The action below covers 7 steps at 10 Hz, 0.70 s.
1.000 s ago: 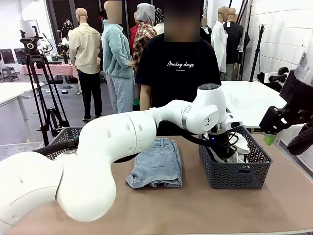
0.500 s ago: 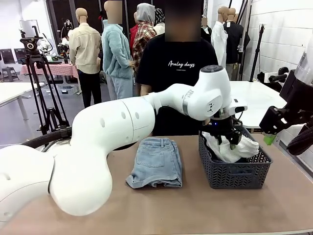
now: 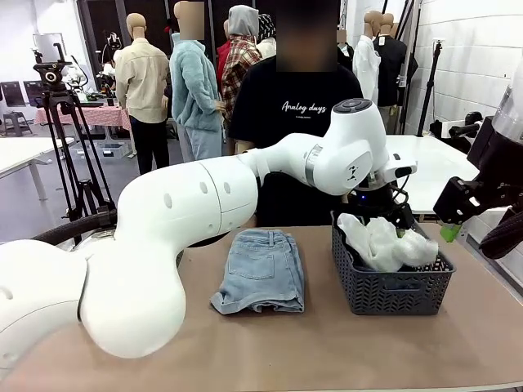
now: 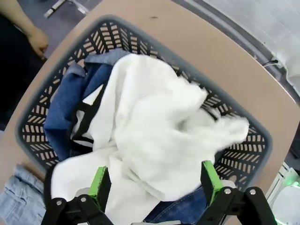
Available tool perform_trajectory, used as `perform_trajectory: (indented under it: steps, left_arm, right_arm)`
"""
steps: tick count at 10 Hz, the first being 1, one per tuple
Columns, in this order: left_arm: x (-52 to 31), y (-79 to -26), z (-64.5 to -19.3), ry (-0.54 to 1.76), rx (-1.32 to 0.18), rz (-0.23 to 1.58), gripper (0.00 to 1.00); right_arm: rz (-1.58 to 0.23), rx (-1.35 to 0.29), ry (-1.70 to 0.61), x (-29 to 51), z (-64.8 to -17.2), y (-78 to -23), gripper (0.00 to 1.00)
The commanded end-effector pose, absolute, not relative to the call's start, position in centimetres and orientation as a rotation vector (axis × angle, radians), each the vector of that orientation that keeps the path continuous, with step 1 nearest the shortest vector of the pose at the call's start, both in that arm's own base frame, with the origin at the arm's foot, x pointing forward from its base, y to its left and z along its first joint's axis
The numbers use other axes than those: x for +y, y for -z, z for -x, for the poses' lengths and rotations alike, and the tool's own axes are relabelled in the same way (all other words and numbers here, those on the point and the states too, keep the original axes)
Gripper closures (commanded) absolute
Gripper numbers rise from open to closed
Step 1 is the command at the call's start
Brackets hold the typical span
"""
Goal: Sort the tops and bottoms.
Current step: Sort the clothes according to human instructions.
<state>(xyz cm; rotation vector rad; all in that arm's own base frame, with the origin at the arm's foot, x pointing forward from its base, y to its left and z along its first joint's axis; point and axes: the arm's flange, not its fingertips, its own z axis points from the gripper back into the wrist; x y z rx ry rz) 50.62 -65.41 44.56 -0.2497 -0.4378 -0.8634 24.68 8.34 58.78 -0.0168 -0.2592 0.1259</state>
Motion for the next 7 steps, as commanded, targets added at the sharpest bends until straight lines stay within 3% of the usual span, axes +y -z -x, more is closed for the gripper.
perform_trajectory:
  steps: [1, 7]
  left_arm:
    - [-65.29, -44.17, -50.63, 0.864, -0.418, 0.24, 0.0]
    - [-65.29, -44.17, -50.63, 0.864, -0.418, 0.24, 0.0]
  right_arm:
    - [0.005, -0.254, -0.131, 8.41, -24.74, -58.81, 0.0]
    - [0.005, -0.254, -0.131, 8.41, -24.74, -58.81, 0.0]
